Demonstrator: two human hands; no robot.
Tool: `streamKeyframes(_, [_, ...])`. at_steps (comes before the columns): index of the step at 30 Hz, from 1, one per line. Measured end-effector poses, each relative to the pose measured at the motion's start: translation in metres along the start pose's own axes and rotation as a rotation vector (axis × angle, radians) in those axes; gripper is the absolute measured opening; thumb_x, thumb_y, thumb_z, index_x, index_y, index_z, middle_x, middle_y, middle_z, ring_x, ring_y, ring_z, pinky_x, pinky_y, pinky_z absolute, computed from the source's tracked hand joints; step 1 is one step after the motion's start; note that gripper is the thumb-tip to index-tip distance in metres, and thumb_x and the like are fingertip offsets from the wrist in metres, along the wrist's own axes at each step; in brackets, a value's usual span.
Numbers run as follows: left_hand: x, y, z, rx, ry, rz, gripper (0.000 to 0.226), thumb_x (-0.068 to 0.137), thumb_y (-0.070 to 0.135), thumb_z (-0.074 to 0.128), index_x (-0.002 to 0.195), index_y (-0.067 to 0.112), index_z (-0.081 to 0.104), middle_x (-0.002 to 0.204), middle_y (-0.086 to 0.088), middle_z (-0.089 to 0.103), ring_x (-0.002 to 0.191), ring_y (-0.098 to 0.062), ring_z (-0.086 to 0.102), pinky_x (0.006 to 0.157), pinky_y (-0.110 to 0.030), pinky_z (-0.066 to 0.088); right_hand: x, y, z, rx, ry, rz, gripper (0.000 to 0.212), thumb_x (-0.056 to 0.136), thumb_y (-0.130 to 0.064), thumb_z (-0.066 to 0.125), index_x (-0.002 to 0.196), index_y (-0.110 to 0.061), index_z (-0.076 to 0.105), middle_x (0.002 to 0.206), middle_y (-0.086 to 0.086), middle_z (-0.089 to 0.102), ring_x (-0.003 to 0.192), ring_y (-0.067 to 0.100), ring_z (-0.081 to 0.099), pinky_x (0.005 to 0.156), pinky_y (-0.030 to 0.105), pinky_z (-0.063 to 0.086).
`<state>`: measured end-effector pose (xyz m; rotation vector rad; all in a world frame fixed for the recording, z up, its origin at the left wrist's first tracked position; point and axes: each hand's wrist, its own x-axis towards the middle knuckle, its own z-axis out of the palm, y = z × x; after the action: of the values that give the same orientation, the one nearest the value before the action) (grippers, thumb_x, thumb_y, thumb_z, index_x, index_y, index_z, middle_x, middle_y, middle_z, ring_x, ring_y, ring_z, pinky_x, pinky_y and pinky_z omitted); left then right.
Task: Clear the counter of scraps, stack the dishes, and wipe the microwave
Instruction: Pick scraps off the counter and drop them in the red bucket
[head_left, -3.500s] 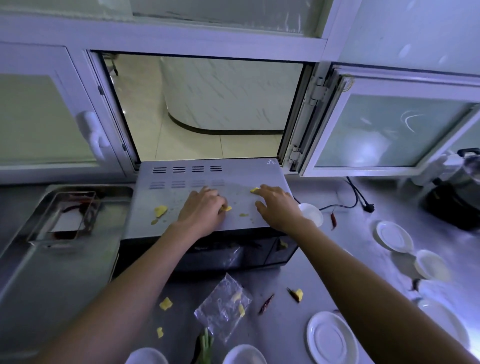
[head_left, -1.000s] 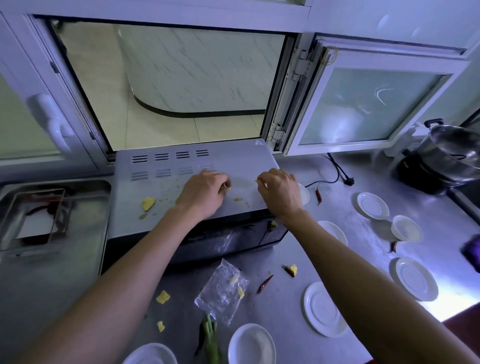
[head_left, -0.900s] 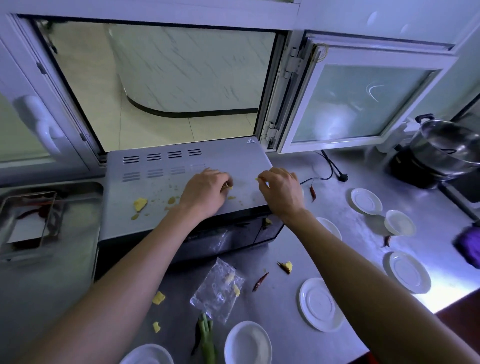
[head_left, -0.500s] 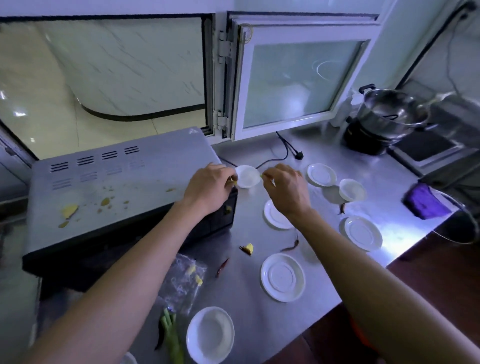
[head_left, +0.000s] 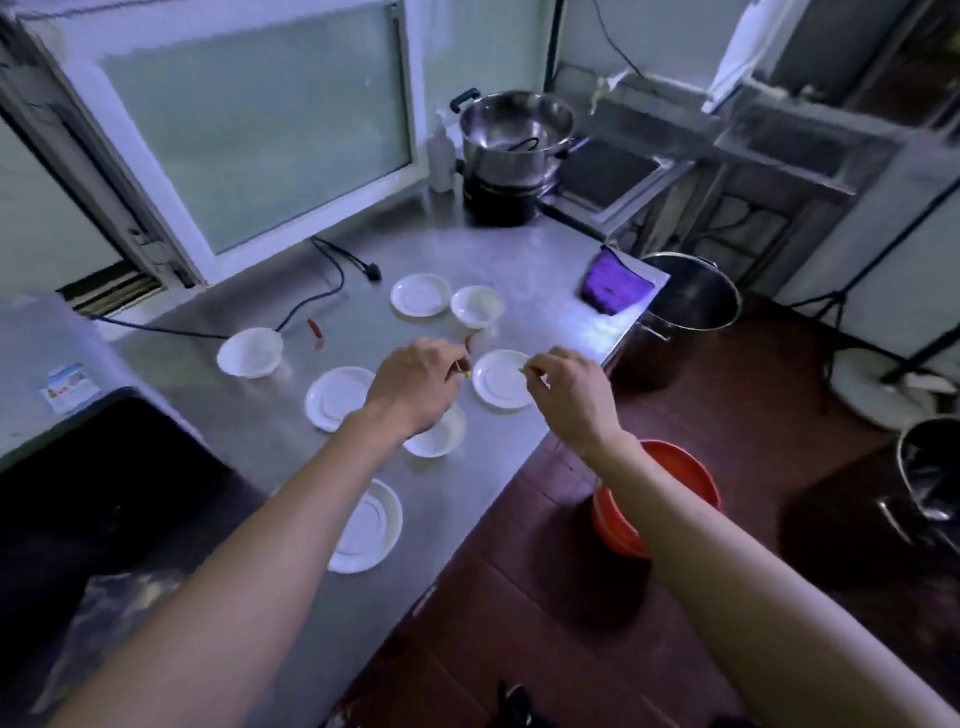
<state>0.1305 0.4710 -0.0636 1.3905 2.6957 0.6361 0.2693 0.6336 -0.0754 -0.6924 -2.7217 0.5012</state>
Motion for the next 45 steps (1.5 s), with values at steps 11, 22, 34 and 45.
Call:
streamKeyframes(11, [0.074,0.156,0.129,-0.090,-0.276,0.203,0.014,0.090,0.025,0.061,0.101,0.026,0.070,0.103,-0.002,0.070,0.099,-0.027,0.063,0.082,-0.037,0.053,-0.081,0.195,-0.034,-0.045,0.105,0.376,0.013,0.088,-0.022,0.066,0.077,-0.016,0.071,0.079,0.002,0.066,0.075,0.029,0.064,0.062,0.036,0.052])
streamKeyframes(22, [0.180,0.202,0.269,-0.197,-0.488,0.333,0.012,0.092,0.029,0.063,0.103,0.031,0.068,0.104,0.007,0.070,0.100,-0.017,0.062,0.084,-0.035,0.050,-0.066,0.318,-0.004,-0.078,-0.084,0.691,0.015,0.093,-0.026,0.060,0.086,-0.020,0.073,0.086,-0.002,0.066,0.080,0.024,0.063,0.069,0.037,0.051])
streamKeyframes(34, [0.233,0.220,0.405,-0.170,-0.830,0.279,0.013,0.094,0.031,0.062,0.105,0.032,0.066,0.106,0.011,0.066,0.104,-0.016,0.059,0.089,-0.038,0.050,-0.052,0.429,0.069,0.056,-0.231,0.905,0.020,0.096,-0.028,0.057,0.097,-0.016,0.074,0.093,0.002,0.067,0.090,0.025,0.063,0.078,0.041,0.052])
streamKeyframes(45, [0.244,0.222,0.565,-0.142,-0.897,0.197,0.009,0.092,0.028,0.063,0.099,0.034,0.064,0.100,0.015,0.065,0.100,-0.014,0.059,0.081,-0.035,0.050,-0.070,0.532,0.189,0.217,-0.290,0.991,0.018,0.095,-0.029,0.058,0.102,-0.023,0.073,0.094,-0.002,0.066,0.093,0.023,0.063,0.077,0.037,0.052])
